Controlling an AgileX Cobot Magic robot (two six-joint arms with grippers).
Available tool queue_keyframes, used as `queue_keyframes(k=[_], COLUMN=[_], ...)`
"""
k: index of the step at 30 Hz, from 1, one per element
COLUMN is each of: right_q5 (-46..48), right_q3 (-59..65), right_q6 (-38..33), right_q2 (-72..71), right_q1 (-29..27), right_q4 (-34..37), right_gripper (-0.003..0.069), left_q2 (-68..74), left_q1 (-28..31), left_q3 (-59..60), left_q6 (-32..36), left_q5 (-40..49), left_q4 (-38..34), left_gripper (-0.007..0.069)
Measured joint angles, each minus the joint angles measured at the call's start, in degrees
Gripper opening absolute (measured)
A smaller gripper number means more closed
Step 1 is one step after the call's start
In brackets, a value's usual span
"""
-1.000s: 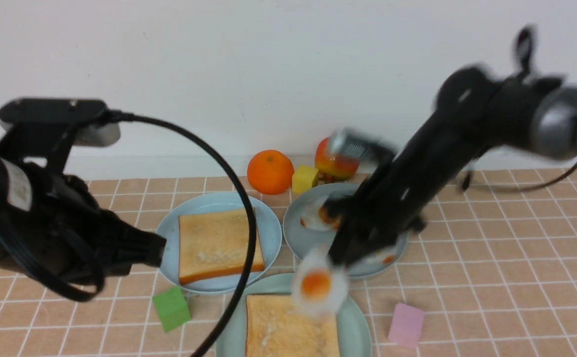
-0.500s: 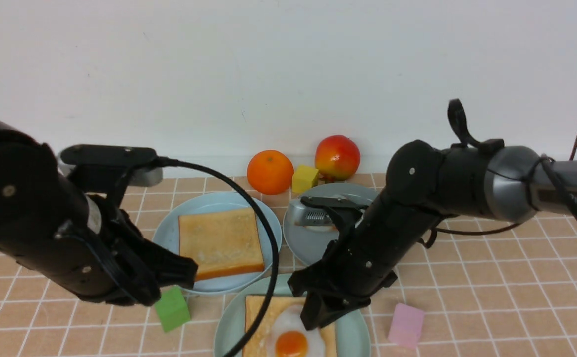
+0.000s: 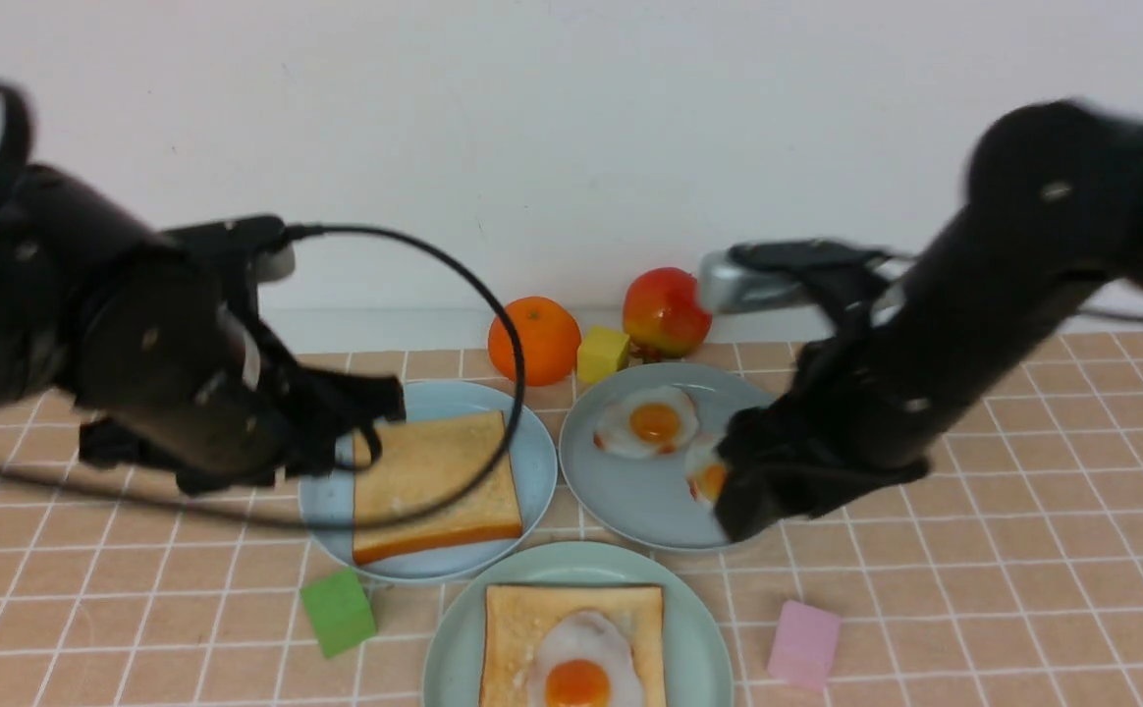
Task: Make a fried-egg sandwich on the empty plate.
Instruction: Use the left arm to grab a slice of bread
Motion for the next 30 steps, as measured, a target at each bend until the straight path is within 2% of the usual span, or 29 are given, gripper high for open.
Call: queue_keyframes(k=[1,7,12,21,23,30], right_q5=[-0.1,-5.0,-10.0,-10.3,-9.8,-9.7], right_q3=[0.9,10.2,19.3,25.0,25.2,25.3], right_q6=[0.1,-0.7,-6.7,-7.6,-7.6,-7.7], right_q2=[-1.7,-14.5,-24.1,-29.6,-29.7,-29.7], right_q1=[0.0,0.0,0.0,0.0,0.0,0.0], right_q4=[-0.3,0.2,2.9,4.2,4.6,5.4], right_gripper=[0.0495,0.0442,0.036,0.0269,0.025,0.0244], left_q2=[0.5,9.4,18.6,29.8,30.4,29.3], left_q1=[0.6,8.7,12.3,12.4,12.5,12.5], left_q3=[-0.5,-7.1,-10.6,-14.9,-15.2,-15.3], left_q6=[0.8,13.4,22.5,25.1,25.3,27.7], left_q5=[-0.2,-1.1,-1.3,-2.6,-2.6,-1.8], left_q4=[-0.8,-16.8,-27.2,-30.9,-31.2,-30.8], left_gripper=[0.03,0.0322,0.0323,0.0318,0.0295,0.0116])
